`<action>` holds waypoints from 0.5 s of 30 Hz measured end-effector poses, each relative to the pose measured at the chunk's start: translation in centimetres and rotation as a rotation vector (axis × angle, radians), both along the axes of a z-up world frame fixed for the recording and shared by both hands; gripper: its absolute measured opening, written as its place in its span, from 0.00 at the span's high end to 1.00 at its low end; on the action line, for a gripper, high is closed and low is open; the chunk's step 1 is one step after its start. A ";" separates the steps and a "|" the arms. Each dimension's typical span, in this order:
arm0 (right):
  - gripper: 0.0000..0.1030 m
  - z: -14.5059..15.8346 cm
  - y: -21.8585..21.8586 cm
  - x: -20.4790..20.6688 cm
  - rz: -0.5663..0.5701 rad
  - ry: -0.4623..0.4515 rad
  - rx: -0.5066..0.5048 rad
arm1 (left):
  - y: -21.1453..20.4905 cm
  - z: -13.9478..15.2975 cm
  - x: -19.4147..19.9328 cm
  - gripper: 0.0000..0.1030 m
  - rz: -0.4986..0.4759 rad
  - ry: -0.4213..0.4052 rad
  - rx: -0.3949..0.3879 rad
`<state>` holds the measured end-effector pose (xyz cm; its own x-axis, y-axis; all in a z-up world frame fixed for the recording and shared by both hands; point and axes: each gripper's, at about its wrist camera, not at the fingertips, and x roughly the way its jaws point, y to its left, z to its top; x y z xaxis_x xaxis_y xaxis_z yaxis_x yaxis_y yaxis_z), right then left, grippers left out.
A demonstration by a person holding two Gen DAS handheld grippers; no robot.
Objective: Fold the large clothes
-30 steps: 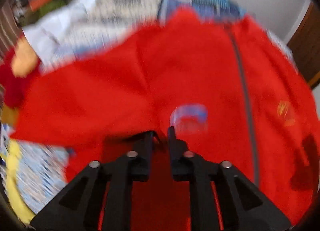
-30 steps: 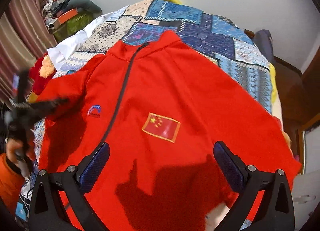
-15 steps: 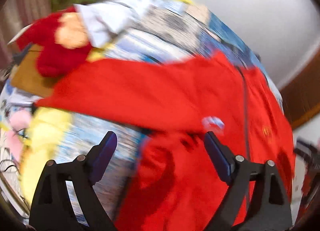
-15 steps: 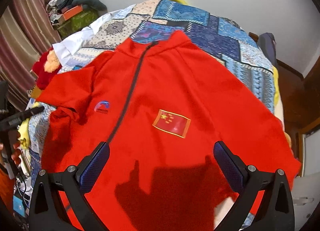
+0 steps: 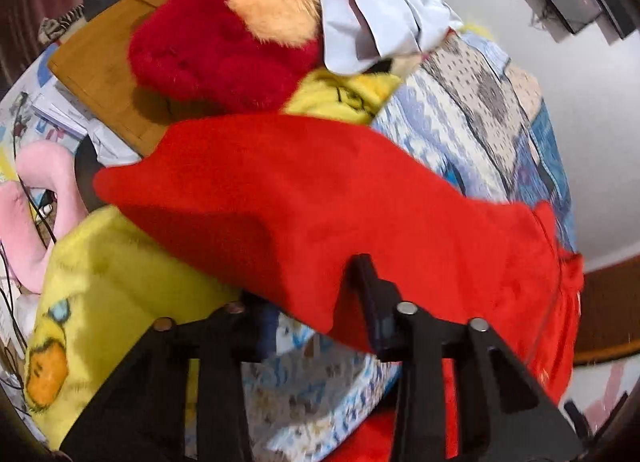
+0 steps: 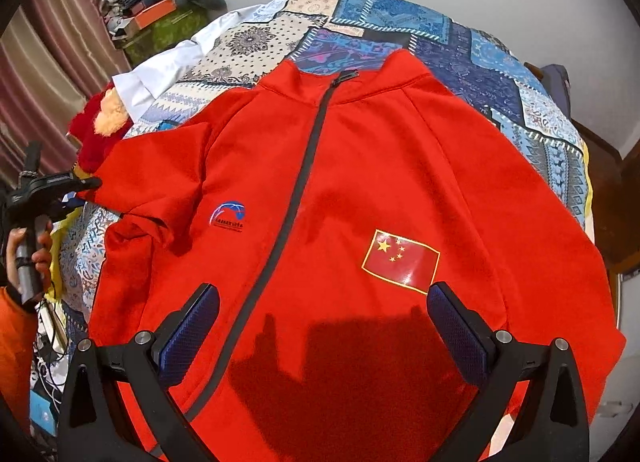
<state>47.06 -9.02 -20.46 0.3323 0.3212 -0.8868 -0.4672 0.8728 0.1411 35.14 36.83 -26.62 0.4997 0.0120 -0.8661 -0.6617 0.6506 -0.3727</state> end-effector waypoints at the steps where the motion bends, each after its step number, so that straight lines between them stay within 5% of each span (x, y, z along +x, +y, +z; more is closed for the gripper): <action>1: 0.00 -0.1 -0.1 0.1 -0.002 0.001 -0.002 | -0.4 0.7 0.2 0.78 0.003 0.004 0.062; 4: 0.00 -0.6 -0.8 0.2 -0.011 -0.006 -0.024 | -2.2 3.3 1.1 0.97 -0.023 0.028 0.269; 9: 0.00 -0.8 -2.7 0.4 -0.042 -0.003 -0.015 | -7.2 10.0 2.8 0.98 -0.124 -0.084 0.528; 15: 0.00 0.6 -5.8 0.4 -0.105 -0.013 0.052 | -16.0 16.7 6.2 0.98 -0.328 -0.252 0.617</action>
<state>47.50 -14.82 -19.81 0.3779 0.3298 -0.8651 -0.3762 0.9085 0.1820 41.34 20.83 -9.88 0.7441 0.2757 -0.6085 -0.3404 0.9402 0.0096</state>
